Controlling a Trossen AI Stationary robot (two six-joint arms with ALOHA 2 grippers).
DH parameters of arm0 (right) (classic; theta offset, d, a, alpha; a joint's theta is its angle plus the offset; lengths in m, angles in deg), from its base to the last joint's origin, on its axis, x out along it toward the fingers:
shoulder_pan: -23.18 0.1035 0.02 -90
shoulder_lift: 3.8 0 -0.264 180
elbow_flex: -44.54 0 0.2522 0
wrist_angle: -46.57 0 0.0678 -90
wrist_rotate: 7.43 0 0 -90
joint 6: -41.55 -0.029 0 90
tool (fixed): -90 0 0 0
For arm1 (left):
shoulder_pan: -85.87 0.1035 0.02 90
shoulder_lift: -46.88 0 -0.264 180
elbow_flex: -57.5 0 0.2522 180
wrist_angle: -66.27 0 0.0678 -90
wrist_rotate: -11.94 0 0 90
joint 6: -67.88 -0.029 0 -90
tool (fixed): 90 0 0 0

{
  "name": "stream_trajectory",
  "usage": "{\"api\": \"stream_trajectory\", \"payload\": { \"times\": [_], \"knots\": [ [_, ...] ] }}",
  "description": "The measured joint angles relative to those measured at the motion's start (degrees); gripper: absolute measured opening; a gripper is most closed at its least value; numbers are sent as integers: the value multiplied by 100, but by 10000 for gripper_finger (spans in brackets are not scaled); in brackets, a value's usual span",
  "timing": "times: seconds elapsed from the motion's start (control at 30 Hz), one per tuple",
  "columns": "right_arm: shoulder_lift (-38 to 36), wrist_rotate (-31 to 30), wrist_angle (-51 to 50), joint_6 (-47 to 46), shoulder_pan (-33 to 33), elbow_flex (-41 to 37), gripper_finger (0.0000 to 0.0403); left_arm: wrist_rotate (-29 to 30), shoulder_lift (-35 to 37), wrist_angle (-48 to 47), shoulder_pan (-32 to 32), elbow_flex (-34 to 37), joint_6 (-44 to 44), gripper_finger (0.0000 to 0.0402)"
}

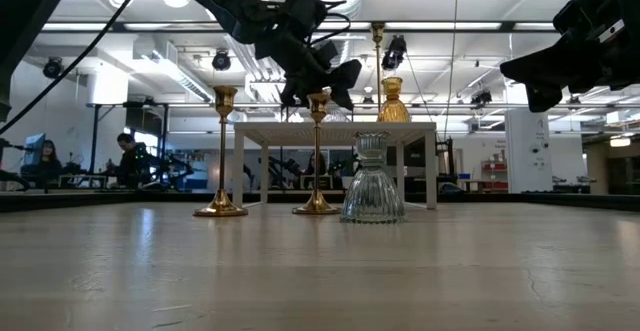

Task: Pick & Place candle stick holders
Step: Put the transparent glass candle holder on the shelf

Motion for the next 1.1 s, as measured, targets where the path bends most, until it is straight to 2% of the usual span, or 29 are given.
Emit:
{"api": "stream_trajectory", "payload": {
  "times": [0.3, 0.47, 0.9, 1.1],
  "knots": [
    [0, 0, 0, 0, -2, 0, 8, -23, 2, -31, -2, 0, -121, 256],
    [0, 0, 0, 0, 0, 0, 8, 62, 4, -56, -23, 0, -155, 256],
    [0, 1, -2, 0, 0, 0, 8, 1095, 173, -139, -268, -2, -719, 252],
    [0, 2, -2, 0, 0, 0, 8, 1130, 229, -407, -294, -2, -639, 252]
  ]
}}
